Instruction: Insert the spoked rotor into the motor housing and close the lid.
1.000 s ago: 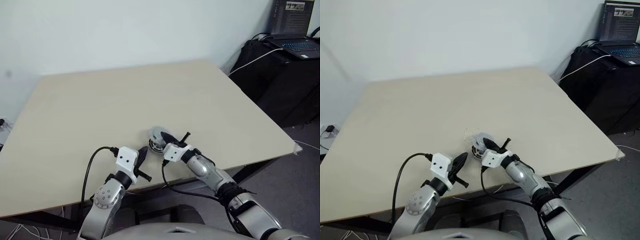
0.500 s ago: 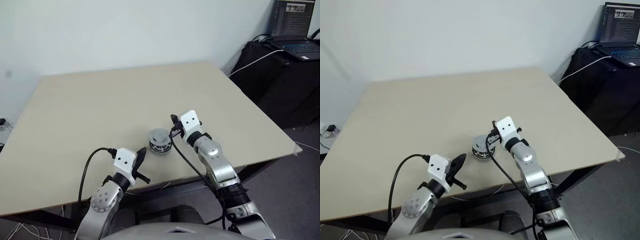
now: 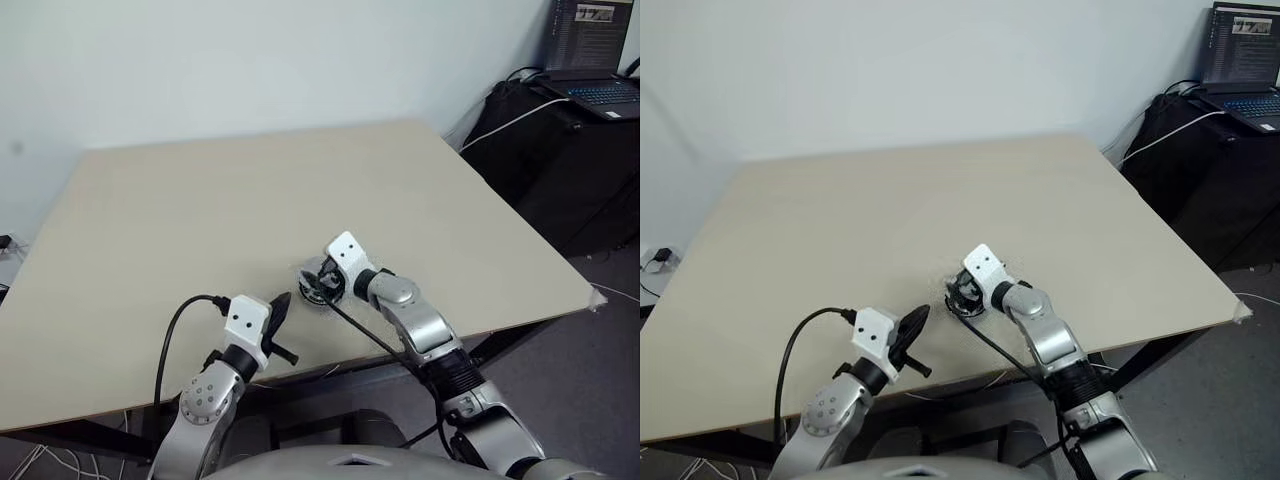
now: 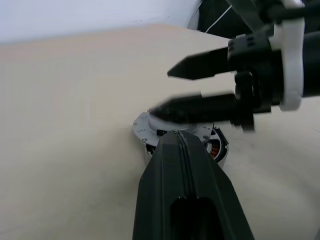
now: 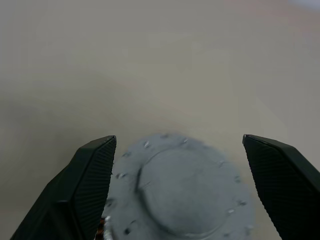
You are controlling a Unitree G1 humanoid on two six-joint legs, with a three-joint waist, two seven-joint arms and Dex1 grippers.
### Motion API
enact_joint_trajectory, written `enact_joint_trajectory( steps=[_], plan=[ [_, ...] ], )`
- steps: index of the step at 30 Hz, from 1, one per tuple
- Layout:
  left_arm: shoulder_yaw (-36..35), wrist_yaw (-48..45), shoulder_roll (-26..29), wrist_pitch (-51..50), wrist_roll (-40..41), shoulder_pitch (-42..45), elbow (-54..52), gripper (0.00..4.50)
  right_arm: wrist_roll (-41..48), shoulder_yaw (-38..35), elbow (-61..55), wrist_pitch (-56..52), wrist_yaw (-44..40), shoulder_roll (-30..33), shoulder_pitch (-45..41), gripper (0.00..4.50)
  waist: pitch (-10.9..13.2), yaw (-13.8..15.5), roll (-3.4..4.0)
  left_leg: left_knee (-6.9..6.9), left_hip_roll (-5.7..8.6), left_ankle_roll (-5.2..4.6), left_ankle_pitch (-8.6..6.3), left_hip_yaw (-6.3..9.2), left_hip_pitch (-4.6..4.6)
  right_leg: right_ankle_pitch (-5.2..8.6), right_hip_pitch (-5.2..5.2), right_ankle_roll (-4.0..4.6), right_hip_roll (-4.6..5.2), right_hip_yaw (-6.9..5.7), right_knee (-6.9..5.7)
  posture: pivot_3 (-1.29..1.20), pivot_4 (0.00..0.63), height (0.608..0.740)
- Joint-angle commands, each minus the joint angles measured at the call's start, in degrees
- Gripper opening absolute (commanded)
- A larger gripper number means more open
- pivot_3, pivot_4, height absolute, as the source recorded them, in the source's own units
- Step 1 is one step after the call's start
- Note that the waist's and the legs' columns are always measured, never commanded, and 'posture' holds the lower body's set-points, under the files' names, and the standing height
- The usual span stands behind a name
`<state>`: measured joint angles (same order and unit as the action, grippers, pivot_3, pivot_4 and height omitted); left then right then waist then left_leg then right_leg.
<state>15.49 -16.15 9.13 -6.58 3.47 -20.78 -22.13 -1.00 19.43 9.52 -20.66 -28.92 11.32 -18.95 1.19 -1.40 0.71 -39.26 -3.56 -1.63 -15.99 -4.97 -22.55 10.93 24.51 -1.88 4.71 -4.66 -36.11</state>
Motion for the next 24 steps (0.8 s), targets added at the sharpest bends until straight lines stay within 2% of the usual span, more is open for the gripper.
enact_joint_trajectory(
  steps=[1,15,24],
  plan=[
    [-0.4,0.3,-0.2,1.6,0.0,0.5,-0.3,0.00,-0.1,-0.3,-0.3,0.1,-1.1,0.0,-1.6,4.13,0.0,0.0,0.00,0.00,0.00,0.00,0.00,0.00,0.00,0.00,0.00,0.00,0.00,0.00,0.00,0.00,0.000,0.740],
    [-0.5,0.1,-0.4,2.0,0.3,0.7,0.3,0.00,1.6,-6.1,7.8,-1.6,2.4,-3.8,-4.2,4.13,0.0,0.0,0.00,0.01,0.00,0.01,0.00,-0.02,-0.01,-0.01,0.00,0.00,-0.01,0.00,0.00,0.00,0.000,0.740],
    [-0.7,0.4,-0.5,2.2,0.2,0.5,0.2,0.00,0.6,-4.4,8.4,-4.6,1.3,-3.4,-4.0,4.13,0.0,-0.1,0.01,0.01,0.00,0.01,0.00,-0.01,0.00,-0.01,0.00,0.00,-0.01,0.01,0.00,0.00,0.000,0.740]
  ],
)
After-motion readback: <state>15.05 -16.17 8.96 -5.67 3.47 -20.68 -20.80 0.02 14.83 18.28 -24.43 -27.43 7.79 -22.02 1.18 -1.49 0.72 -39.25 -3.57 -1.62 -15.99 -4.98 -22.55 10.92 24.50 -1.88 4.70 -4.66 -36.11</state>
